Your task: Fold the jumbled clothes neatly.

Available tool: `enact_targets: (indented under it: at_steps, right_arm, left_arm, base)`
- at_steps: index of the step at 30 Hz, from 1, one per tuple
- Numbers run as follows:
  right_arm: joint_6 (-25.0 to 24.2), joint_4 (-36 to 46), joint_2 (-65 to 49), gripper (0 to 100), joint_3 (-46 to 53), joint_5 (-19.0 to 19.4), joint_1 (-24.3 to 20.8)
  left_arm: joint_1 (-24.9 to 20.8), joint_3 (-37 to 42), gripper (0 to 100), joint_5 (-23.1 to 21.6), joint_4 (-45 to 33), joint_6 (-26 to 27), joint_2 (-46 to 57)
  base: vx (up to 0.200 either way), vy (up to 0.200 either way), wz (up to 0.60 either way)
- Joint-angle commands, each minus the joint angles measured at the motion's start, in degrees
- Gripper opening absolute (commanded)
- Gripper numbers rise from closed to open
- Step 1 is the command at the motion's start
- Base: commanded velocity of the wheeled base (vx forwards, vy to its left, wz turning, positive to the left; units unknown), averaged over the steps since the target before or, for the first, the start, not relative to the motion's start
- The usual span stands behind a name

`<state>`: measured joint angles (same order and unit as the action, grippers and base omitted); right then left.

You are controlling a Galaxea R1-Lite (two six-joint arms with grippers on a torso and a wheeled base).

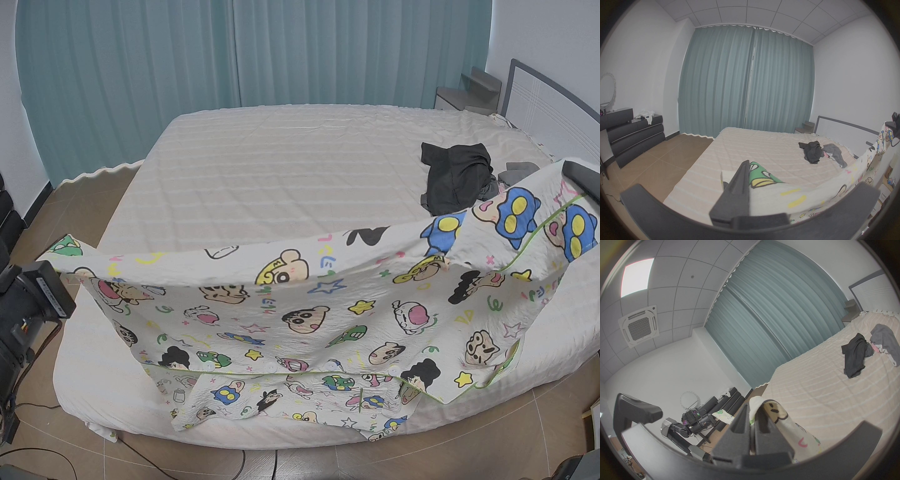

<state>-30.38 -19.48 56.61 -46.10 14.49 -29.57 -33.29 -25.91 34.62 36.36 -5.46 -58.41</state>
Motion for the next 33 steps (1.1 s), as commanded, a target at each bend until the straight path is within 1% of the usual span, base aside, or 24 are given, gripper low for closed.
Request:
enact_targets:
  at_steps: [1,6,8,9,10,13,14,16,18,19,22,26,29,33]
  right_arm:
    - [1.29,-0.56,4.03,0,0.40,0.01,2.68]
    - [2.17,-1.09,8.87,0,-0.30,0.18,6.02]
    - [2.78,-3.11,11.59,0,-0.30,0.10,7.25]
    - [2.78,-3.11,11.59,0,-0.30,0.10,7.25]
    - [2.96,-5.22,13.52,0,-0.04,0.10,7.60]
    - [2.96,-7.24,15.90,0,-0.13,-0.08,7.95]
    - [2.96,-9.08,18.53,0,-0.21,-0.08,9.10]
    - [2.87,-11.28,21.61,0,-0.13,-0.17,9.45]
    - [2.87,-11.28,21.61,0,-0.13,-0.17,9.45]
    - [2.87,-13.39,24.95,0,0.14,-0.17,9.45]
    - [2.78,-14.88,27.67,0,-0.04,-0.17,9.62]
    - [2.69,-17.08,31.89,0,-0.04,-0.26,10.33]
    - [2.69,-18.40,34.71,0,0.23,-0.61,10.41]
    - [2.52,-20.33,38.66,0,-0.13,-1.75,10.59]
  left_arm:
    - [0.51,-3.54,0,0.01,0.11,-0.08,-7.25]
    - [3.76,-6.09,0,-0.96,0.29,-0.16,-13.67]
    - [5.26,-6.79,0,-0.96,0.64,-1.31,-16.57]
    - [5.26,-6.79,0,-0.96,0.64,-1.31,-16.57]
    - [5.61,-7.23,0,-0.96,1.08,-2.10,-18.24]
    - [6.13,-8.02,0,-0.96,1.25,-2.27,-19.91]
    - [7.01,-8.81,0,-1.05,1.43,-2.27,-22.10]
    - [7.28,-10.13,0,-1.05,1.43,-2.62,-24.83]
    - [7.28,-10.13,0,-1.05,1.43,-2.62,-24.83]
    - [7.36,-11.98,0,-1.05,1.43,-3.86,-28.69]
    - [7.45,-14.17,0,-0.96,1.43,-5.52,-32.56]
    - [7.72,-16.72,0,-1.13,1.52,-7.55,-37.31]
    - [8.77,-17.60,0,-1.13,1.52,-7.63,-40.91]
    - [10.27,-20.06,0,-1.05,3.63,-8.78,-46.27]
  base:
    - [0.200,0.000,0.00]
    - [0.200,0.000,0.00]
    - [0.200,0.000,0.00]
    - [0.200,0.000,0.00]
    - [0.200,0.000,0.00]
    - [0.200,0.000,0.00]
    - [0.200,0.000,0.00]
    - [0.200,0.000,0.00]
    - [0.200,0.000,0.00]
    - [0.200,0.000,0.00]
    - [0.200,0.000,0.00]
    - [0.000,0.000,0.00]
    - [0.000,0.000,0.00]
    - [0.000,0.000,0.00]
